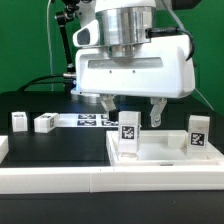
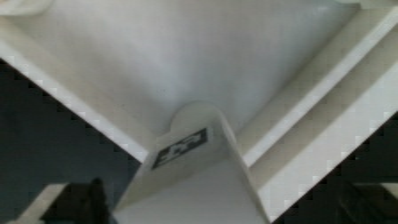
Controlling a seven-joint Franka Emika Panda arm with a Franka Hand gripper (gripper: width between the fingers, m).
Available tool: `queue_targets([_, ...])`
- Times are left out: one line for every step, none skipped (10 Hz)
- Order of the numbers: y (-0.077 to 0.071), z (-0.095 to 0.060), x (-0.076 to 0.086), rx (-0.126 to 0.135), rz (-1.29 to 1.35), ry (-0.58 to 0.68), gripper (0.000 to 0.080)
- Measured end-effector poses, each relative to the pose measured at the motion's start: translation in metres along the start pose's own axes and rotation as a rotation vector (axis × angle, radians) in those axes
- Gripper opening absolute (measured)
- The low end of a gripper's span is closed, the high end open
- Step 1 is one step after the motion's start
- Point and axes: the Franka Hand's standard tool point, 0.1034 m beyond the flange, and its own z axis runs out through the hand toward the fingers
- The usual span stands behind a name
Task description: Assemble square table
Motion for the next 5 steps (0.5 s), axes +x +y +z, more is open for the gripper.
queue_targets([-0.0002,-0.0001,0.0001,0.001,-0.062,0.001,0.0649])
queue_targets([-0.0001,-0.0001,0.0001,-0.001,-0.145,0.002,0.0649])
queue_targets([0.0000,-0.0003,0.0001,-0.002,-0.209,0.002,0.0649])
queue_targets([0.0002,-0.0008,0.0003,-0.010,-0.362,0.006,0.0649])
queue_targets([0.0010,-0.0006,0.0010,-0.012,-0.444,0.005,0.0649])
